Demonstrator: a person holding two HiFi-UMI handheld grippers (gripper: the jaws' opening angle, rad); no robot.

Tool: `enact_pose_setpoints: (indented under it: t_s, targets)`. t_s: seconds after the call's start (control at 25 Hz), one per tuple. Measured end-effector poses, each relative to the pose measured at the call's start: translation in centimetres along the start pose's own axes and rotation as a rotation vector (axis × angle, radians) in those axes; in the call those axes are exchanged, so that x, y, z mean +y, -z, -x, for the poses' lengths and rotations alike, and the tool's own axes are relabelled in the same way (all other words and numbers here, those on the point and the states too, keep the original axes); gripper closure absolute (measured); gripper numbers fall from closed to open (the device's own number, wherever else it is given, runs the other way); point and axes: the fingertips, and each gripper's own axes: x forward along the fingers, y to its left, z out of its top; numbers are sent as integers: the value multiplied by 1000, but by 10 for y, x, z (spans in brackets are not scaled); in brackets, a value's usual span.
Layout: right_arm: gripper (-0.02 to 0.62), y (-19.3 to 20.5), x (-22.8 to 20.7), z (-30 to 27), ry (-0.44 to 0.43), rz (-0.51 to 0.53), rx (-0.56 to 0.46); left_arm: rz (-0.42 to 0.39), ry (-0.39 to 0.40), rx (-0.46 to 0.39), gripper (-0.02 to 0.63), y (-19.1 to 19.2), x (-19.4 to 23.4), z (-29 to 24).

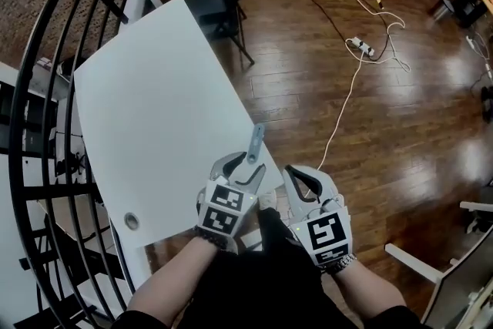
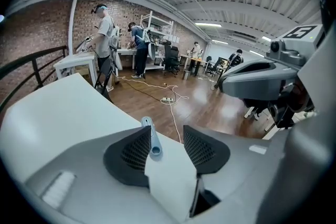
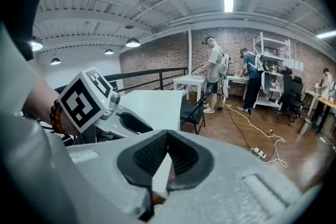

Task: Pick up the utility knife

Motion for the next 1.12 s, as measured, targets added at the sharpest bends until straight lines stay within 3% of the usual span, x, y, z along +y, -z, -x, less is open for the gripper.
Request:
enact_pose_setpoints:
  t_s: [0.4,1.12]
  targets:
    - [603,15,-31,-27,-66,16,29,55,-100,103,350,25,20,-55]
    - [603,22,-49,-45,-113,5,34,65,-168,198,376,49,32,-81]
